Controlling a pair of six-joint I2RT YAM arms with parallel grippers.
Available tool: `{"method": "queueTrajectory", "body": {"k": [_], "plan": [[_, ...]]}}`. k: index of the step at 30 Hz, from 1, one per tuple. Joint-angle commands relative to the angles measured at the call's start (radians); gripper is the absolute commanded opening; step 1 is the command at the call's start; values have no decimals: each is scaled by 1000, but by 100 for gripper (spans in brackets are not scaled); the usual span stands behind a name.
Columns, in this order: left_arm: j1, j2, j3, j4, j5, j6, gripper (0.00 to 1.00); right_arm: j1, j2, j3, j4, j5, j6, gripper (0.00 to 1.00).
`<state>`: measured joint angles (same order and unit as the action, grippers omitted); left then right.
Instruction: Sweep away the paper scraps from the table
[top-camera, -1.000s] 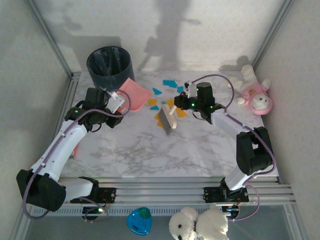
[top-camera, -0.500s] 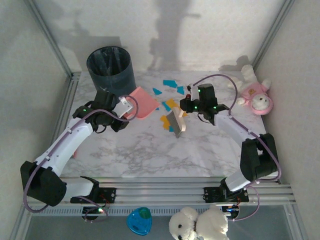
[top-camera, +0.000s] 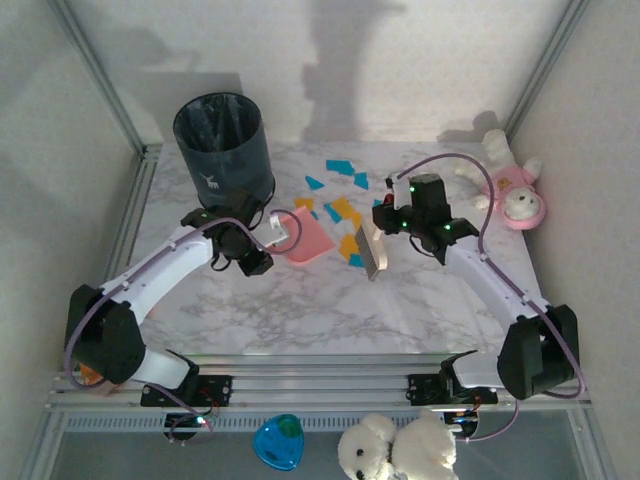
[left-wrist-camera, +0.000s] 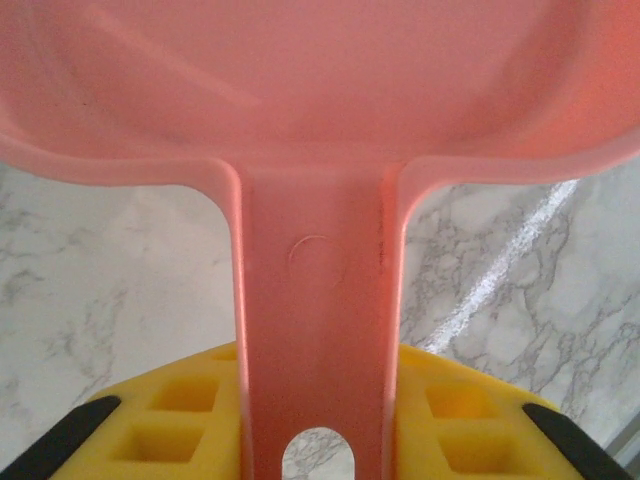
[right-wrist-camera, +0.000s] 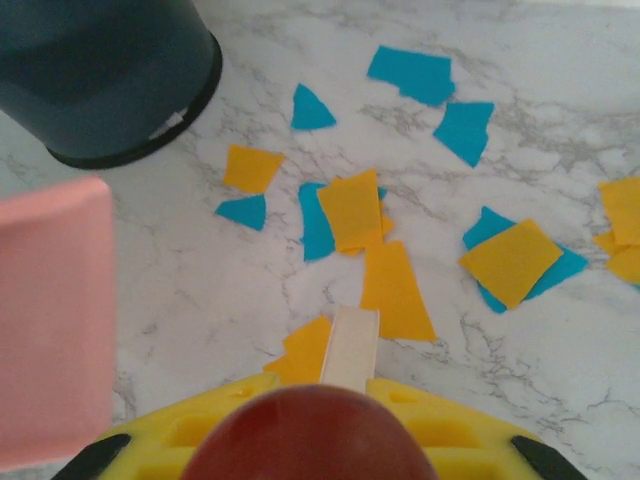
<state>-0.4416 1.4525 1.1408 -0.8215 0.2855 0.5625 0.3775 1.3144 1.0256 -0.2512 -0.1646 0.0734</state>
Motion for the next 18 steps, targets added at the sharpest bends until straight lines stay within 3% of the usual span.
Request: {"method": "queueTrajectory", "body": {"k": [1,18], "plan": [[-25,31,23,-49,-27,41,15,4,-79,-11,49,-28,-2,0],[-77,231,115,-151,-89,128,14,28,-72,-64,120,238,-94,0]]}}
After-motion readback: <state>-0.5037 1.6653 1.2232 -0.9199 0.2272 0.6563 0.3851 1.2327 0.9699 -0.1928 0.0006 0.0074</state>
